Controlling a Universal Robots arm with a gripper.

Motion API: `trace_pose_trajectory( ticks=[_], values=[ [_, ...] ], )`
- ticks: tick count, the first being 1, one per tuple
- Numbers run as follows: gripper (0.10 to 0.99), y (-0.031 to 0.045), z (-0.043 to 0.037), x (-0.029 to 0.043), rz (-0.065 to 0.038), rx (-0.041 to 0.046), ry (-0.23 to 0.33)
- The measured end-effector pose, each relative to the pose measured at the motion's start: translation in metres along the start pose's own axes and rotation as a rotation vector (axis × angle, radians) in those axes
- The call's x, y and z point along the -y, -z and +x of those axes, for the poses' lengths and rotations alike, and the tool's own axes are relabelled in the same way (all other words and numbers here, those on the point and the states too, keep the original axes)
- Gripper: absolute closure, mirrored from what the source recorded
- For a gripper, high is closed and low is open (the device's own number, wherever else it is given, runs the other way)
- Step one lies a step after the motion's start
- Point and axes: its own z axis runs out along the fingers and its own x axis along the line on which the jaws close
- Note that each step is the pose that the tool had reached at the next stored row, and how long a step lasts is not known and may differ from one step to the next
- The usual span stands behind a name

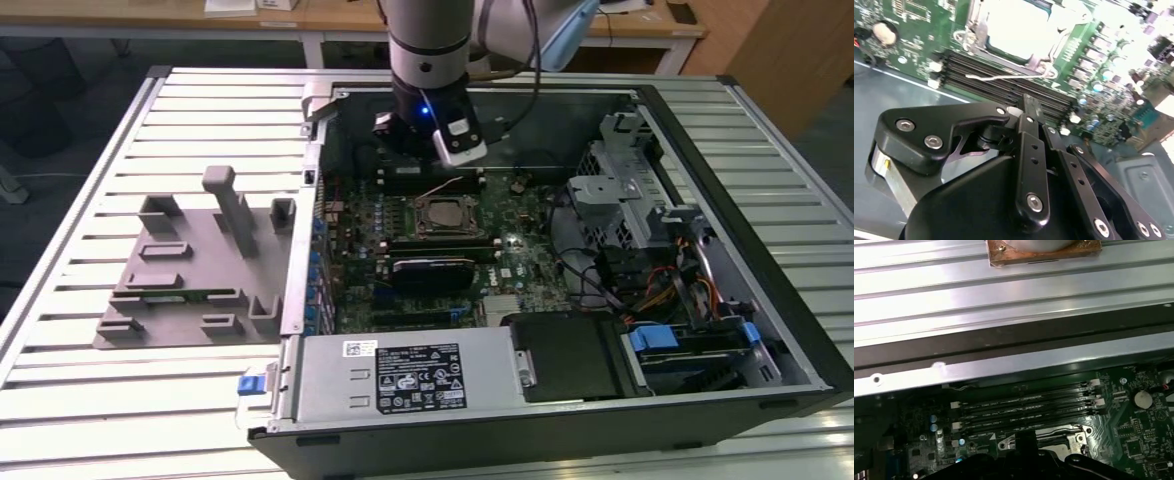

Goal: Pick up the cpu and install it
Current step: 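Install the first cpu locking lever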

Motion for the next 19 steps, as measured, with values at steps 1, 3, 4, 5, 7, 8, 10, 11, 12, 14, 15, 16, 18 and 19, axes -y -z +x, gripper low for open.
trace_pose_trajectory(
  ticks=[1, 3, 4, 5, 7, 8, 10, 11, 12, 14, 15, 16, 18, 19],
  values=[
    [0.98, -0.0001, -0.0029, -0.0004, 0.0, -0.0015, 0.0],
    [0.98, -0.0003, -0.0074, -0.0011, 0.001, -0.004, -0.001],
    [0.98, -0.0004, -0.0081, -0.0012, 0.002, -0.0043, -0.001],
    [0.98, -0.0004, -0.008, -0.0012, 0.002, -0.0042, -0.001],
    [0.98, -0.0004, -0.008, -0.0012, 0.002, -0.0042, -0.001],
    [0.98, -0.0004, -0.008, -0.0012, 0.003, -0.004, -0.001],
    [0.98, -0.0003, -0.008, -0.0006, 0.008, -0.0011, -0.002],
    [0.98, -0.0004, -0.0081, -0.0004, 0.012, -0.0001, -0.003],
    [0.98, -0.0007, -0.0081, -0.0001, 0.014, 0.0009, -0.005],
    [0.98, -0.002, -0.0081, 0.0005, 0.018, 0.0036, -0.008],
    [0.98, -0.003, -0.0081, 0.0008, 0.018, 0.0061, -0.009],
    [0.98, -0.004, -0.0081, 0.0011, 0.018, 0.0096, -0.01],
    [0.98, -0.0061, -0.0081, 0.0018, 0.017, 0.0172, -0.01],
    [0.98, -0.0071, -0.0081, 0.002, 0.017, 0.0207, -0.01]
  ],
)
